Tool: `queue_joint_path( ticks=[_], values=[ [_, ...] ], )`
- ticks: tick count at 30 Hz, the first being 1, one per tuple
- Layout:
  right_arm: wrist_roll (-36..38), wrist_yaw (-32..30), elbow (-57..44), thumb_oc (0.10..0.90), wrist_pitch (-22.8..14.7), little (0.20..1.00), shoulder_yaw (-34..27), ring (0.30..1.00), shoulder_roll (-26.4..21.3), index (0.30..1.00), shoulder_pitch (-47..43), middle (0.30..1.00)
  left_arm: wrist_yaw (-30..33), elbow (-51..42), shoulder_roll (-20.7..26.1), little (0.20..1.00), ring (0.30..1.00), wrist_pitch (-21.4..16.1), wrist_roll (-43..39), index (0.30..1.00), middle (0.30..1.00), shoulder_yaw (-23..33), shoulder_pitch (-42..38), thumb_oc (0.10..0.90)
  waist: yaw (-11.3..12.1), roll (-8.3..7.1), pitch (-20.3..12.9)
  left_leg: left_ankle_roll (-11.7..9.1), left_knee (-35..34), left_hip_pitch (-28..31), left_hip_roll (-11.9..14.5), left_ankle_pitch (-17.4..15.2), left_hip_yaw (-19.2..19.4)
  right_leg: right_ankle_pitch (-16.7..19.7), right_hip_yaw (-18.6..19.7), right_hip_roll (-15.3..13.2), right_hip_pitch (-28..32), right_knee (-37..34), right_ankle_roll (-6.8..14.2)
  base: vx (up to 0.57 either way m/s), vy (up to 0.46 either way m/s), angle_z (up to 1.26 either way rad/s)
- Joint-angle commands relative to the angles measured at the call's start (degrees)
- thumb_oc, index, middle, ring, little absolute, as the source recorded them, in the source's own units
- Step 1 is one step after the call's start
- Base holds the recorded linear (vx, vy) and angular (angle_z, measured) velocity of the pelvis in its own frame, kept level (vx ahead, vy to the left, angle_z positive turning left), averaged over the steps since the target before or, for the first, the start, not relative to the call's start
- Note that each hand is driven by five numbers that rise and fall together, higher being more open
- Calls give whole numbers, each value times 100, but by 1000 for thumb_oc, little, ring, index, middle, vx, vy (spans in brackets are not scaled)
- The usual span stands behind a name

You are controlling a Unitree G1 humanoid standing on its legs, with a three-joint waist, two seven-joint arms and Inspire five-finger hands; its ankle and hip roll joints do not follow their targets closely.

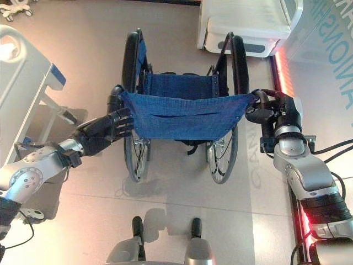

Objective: Push the wheelchair next to the bed

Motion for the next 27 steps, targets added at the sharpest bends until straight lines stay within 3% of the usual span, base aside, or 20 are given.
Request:
queue_joint_path(
  ticks=[1,5,7,9,10,11,12,15,27],
  values=[
    [-19,233,-19,400,-227,300,314,300,-298,300,-487,300,-83,-81,120,900,900,-318,-158,900,900,-2,-1027,800,-26,213,-200,173,57,-173,-312,-171,-118,-7,131,231,-472,493,-246,0,0,0],
    [-74,254,-97,400,-207,300,290,300,-249,300,-452,300,-104,-232,57,900,900,-44,-500,900,900,-57,-1047,800,-50,222,-183,176,61,-175,-316,-172,-108,-2,144,230,-493,511,-246,-11,-4,-3],
    [-85,215,-104,400,-209,300,293,300,-219,300,-429,300,201,-319,-9,900,900,167,-722,900,900,-86,-1027,800,-51,226,-170,176,64,-183,-322,-166,-125,6,150,233,-498,511,-248,-7,-3,-2],
    [-61,189,-103,400,-178,300,299,300,-206,300,-442,300,284,-317,-54,900,900,37,-665,900,900,-136,-1028,800,-65,228,-163,184,55,-164,-326,-168,-120,9,149,237,-493,515,-243,0,0,0],
    [-25,173,-98,400,-179,300,317,300,-206,300,-447,300,452,-404,-90,900,900,-198,-695,900,900,-157,-1033,800,-61,223,-167,180,54,-163,-327,-169,-123,5,142,238,-485,509,-245,0,0,0],
    [-9,164,-102,400,-175,300,318,300,-203,300,-444,300,537,-463,-110,505,505,-348,-721,505,505,-135,-1018,536,-56,222,-167,177,51,-159,-328,-172,-126,1,138,239,-480,508,-245,0,0,0],
    [-7,163,-104,400,-173,300,319,300,-199,300,-441,300,545,-485,-117,300,300,-457,-719,300,300,-122,-1007,400,-53,222,-168,177,50,-157,-328,-173,-127,-1,136,239,-478,507,-246,0,0,0],
    [-89,202,-106,400,-167,300,287,300,-103,300,-382,300,669,-712,-165,300,300,-885,-582,300,300,-9,-1025,400,-39,212,-163,171,52,-153,-329,-182,-133,-6,115,235,-469,510,-259,0,0,0],
    [-195,360,-53,400,-127,300,99,300,-31,300,-310,300,704,-829,-234,300,300,-1315,-501,300,300,383,-1050,400,-40,200,-178,140,42,-146,-326,-193,-143,-16,78,244,-451,483,-292,0,0,0]
  ],
)
